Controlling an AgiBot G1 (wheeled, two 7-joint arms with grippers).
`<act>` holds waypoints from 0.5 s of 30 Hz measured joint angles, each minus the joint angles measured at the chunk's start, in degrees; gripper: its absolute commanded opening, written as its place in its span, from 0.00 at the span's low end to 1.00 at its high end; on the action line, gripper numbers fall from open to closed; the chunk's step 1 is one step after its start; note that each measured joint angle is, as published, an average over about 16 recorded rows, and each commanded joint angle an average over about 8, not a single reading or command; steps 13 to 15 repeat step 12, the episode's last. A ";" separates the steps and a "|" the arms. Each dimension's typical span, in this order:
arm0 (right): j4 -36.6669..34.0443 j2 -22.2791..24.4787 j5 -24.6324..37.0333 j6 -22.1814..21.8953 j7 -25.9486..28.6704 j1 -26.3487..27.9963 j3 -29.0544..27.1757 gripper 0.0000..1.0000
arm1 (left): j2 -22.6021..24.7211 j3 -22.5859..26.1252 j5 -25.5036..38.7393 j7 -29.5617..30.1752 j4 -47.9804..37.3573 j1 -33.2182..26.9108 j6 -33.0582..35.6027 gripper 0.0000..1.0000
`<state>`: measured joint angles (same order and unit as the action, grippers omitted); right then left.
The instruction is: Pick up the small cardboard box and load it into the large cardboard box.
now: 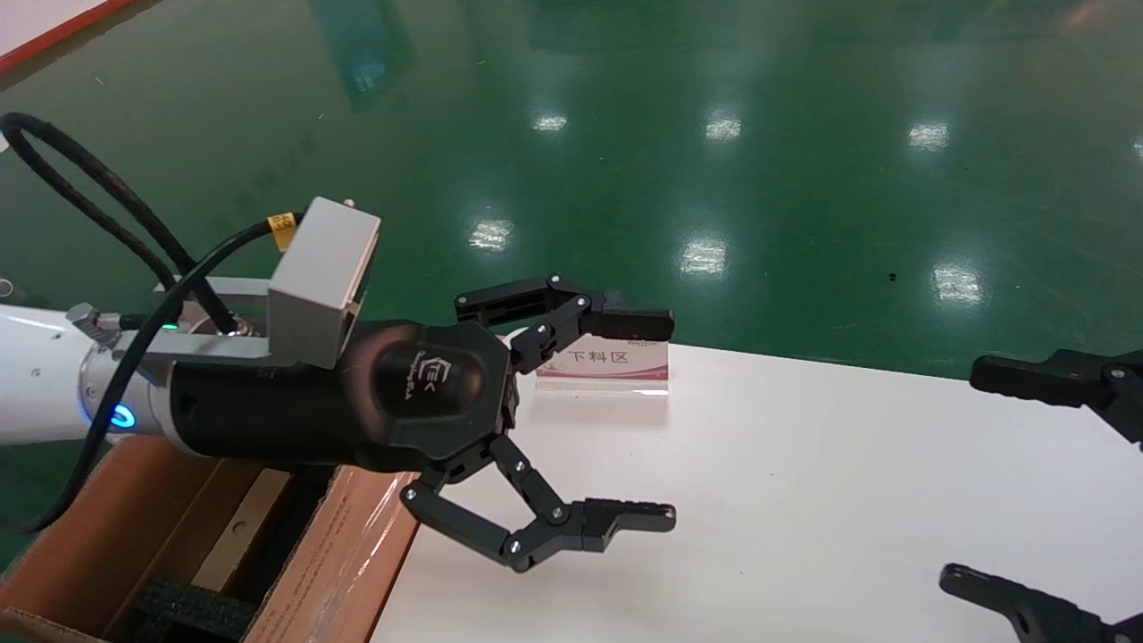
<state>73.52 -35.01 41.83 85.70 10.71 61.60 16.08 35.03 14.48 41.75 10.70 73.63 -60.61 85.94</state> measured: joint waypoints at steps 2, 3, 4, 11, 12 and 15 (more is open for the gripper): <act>0.00 0.00 -0.01 0.00 -0.01 0.00 0.01 1.00 | 0.00 0.10 0.01 0.00 0.00 -0.06 -0.02 1.00; 0.00 0.00 -0.01 0.00 -0.01 0.01 0.01 1.00 | 0.00 0.16 0.01 0.01 -0.01 -0.10 -0.03 1.00; 0.00 0.01 -0.01 0.00 -0.01 0.01 0.02 1.00 | 0.00 0.21 0.01 0.01 -0.01 -0.13 -0.03 1.00; -0.01 0.01 -0.02 -0.01 -0.02 0.01 0.04 1.00 | 0.00 0.42 0.03 0.02 -0.01 -0.26 -0.07 1.00; -0.01 0.01 -0.02 -0.01 -0.02 0.01 0.04 1.00 | 0.00 0.44 0.03 0.02 -0.01 -0.27 -0.07 1.00; -0.01 0.01 -0.02 -0.01 -0.02 0.01 0.04 1.00 | 0.00 0.44 0.03 0.02 -0.01 -0.27 -0.07 1.00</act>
